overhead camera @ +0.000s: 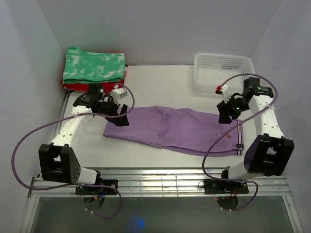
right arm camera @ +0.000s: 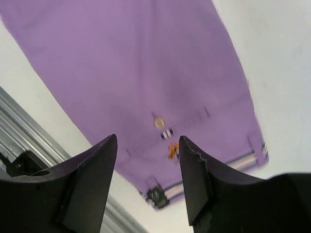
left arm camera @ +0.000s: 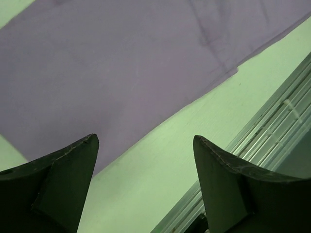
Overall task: Fold and stack the trousers
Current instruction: Fold the trousers
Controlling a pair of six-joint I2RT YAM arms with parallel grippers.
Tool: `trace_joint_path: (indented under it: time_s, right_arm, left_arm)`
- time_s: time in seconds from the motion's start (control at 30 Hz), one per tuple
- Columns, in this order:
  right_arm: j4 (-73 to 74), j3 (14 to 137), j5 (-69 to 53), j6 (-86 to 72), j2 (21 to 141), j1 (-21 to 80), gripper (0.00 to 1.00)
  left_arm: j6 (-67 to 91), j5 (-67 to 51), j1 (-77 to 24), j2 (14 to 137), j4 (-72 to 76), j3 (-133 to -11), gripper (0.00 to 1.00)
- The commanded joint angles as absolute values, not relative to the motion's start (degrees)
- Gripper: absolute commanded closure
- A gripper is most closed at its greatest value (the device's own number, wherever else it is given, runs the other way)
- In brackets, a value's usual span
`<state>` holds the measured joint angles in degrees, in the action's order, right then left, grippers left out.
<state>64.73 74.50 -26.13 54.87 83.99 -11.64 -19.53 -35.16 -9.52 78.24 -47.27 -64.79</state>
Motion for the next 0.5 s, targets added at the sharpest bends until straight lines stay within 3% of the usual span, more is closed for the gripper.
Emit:
trace_joint_path:
  time_s: [0.0, 0.1, 0.23, 0.47]
  right_arm:
    - [59.9, 77.3, -32.4, 47.5, 82.3, 3.3, 0.40]
    - [52.0, 75.4, -30.5, 44.4, 83.0, 11.0, 0.41]
    - [46.3, 74.7, -27.1, 41.5, 87.1, 23.4, 0.46]
    - [38.7, 74.7, -22.0, 35.4, 95.2, 33.8, 0.51]
  left_arm:
    - [-36.2, -40.3, -4.2, 81.6, -58.8, -66.4, 0.13]
    - [-37.8, -39.3, -0.4, 82.7, -58.2, -65.2, 0.21]
    - [-28.2, -38.6, 8.5, 87.7, -54.6, -66.8, 0.33]
    - [-15.0, -42.2, 18.8, 89.4, -46.3, -64.4, 0.16]
